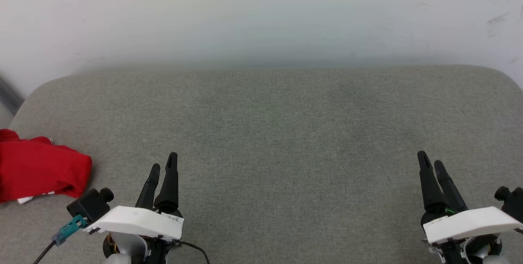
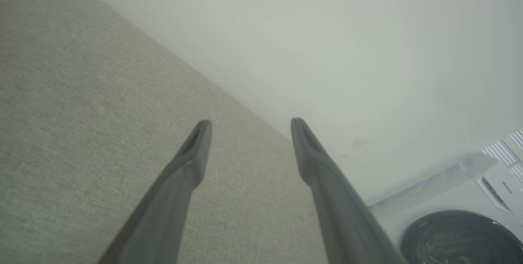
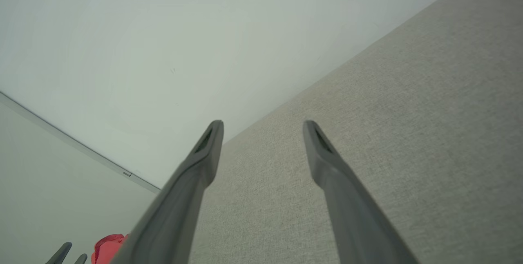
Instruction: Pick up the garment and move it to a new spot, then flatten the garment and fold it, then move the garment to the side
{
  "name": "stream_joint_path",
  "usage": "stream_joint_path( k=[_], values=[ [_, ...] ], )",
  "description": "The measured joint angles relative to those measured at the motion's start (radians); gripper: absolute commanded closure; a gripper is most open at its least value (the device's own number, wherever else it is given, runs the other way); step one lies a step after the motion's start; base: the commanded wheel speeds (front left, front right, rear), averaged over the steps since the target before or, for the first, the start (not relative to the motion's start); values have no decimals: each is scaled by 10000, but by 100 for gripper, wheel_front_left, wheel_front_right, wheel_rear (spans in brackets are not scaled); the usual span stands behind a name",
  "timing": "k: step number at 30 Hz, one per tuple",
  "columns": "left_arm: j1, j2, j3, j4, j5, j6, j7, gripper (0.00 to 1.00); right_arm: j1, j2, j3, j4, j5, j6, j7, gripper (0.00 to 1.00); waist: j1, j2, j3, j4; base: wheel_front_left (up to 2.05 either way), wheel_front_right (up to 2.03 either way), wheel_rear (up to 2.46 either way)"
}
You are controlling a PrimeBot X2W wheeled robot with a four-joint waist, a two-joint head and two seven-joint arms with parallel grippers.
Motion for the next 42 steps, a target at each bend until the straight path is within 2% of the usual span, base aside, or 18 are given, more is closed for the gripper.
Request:
stream_joint_path(
  k=[20,42],
  values=[
    [-198,247,-543,150,3110,405,-593,0,-8,0,157,-345,-3062,0,13,0,0,-1,-6,-33,0,0,0],
    [-254,468,-1058,234,5377,805,-1137,0,-3,21,136,-537,-5492,2,73,0,0,-1,-51,6,0,0,0]
  ],
)
